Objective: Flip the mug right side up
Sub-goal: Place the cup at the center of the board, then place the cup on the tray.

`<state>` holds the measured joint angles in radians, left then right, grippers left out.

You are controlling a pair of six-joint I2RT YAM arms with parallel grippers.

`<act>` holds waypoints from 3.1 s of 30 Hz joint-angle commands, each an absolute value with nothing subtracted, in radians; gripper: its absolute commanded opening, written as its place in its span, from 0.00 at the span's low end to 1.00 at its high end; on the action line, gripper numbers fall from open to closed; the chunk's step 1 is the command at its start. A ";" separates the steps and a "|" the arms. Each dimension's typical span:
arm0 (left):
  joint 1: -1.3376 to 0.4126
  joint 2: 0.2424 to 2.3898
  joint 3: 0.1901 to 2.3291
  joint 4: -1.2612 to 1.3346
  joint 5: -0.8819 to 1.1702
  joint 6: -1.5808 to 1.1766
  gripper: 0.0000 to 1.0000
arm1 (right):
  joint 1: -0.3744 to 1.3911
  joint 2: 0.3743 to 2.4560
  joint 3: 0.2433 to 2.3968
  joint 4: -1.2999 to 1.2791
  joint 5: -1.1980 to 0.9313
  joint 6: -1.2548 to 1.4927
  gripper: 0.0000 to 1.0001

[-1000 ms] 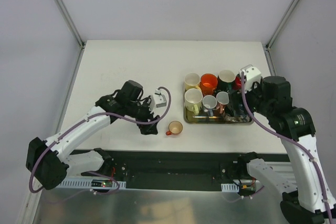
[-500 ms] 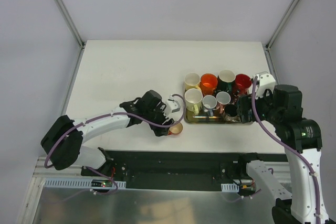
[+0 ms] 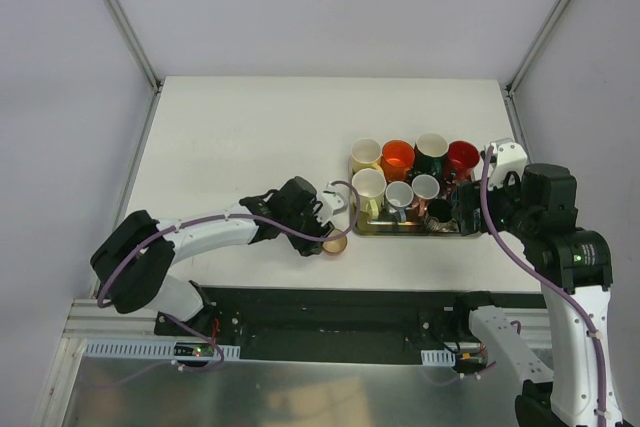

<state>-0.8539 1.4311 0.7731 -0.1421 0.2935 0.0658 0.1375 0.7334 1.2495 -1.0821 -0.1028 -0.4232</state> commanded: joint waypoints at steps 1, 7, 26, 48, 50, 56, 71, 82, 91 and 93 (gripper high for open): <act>-0.870 1.448 0.775 -0.110 0.308 0.074 0.38 | 0.126 0.723 1.241 -1.046 -0.114 -0.396 0.82; -0.877 1.459 0.781 -0.094 0.368 0.141 0.29 | 0.118 0.713 1.224 -1.043 -0.118 -0.388 0.82; -0.916 1.545 1.011 -0.107 0.434 0.230 0.00 | 0.115 0.704 1.215 -1.038 -0.095 -0.397 0.82; -1.008 1.767 1.195 -0.063 0.192 0.227 0.00 | 0.110 0.638 1.180 -1.048 -0.084 -0.394 0.81; -1.011 1.784 1.209 -0.054 0.160 0.209 0.00 | 0.109 0.634 1.177 -1.049 -0.084 -0.391 0.81; -1.017 1.805 1.221 -0.043 0.089 0.201 0.00 | 0.103 0.626 1.172 -1.057 -0.091 -0.382 0.81; -1.015 1.810 1.192 -0.112 0.143 0.164 0.20 | 0.091 0.635 1.181 -1.063 -0.107 -0.377 0.81; -1.015 1.772 1.183 -0.153 0.110 0.179 0.47 | 0.091 0.646 1.200 -1.068 -0.115 -0.380 0.81; -1.015 1.450 1.075 -0.225 0.120 0.222 0.99 | 0.091 0.687 1.253 -1.040 -0.127 -0.385 0.85; -1.014 1.369 1.062 -0.247 0.080 0.221 0.99 | 0.091 0.731 1.287 -1.034 -0.138 -0.374 0.87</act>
